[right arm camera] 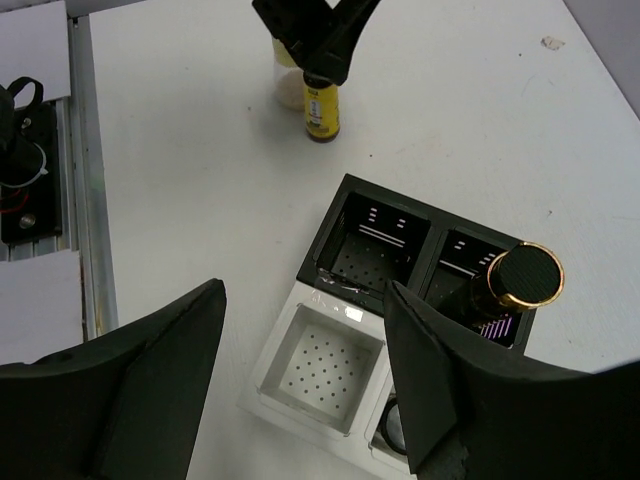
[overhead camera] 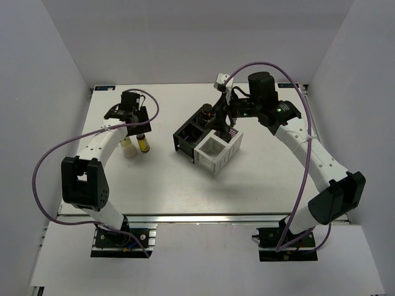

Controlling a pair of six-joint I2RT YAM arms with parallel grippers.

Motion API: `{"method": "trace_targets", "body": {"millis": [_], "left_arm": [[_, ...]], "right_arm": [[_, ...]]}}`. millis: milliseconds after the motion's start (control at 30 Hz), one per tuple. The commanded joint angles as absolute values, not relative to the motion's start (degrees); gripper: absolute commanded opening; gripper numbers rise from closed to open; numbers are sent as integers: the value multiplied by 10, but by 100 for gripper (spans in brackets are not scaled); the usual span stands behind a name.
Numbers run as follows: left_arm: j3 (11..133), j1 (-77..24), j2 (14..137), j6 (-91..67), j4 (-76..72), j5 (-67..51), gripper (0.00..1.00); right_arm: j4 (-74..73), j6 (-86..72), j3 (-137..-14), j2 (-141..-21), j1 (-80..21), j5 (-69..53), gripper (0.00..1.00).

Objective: Organize the condiment bottles

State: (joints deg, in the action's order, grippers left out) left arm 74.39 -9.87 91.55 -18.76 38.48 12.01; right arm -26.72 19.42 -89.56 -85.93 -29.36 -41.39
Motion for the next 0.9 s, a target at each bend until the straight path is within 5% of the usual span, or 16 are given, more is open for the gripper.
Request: {"method": "trace_targets", "body": {"millis": [0,300,867], "left_arm": [[782,-99,925,-183,369,122,75],[771,-100,942,-181,391,116,73],[766,-115,903,-187,403,120,56]], "right_arm": [[-250,185,-883,-841,-294,-422,70],[-239,175,-875,-840,-287,-419,70],[-237,169,-871,-848,-286,-426,70]]}}
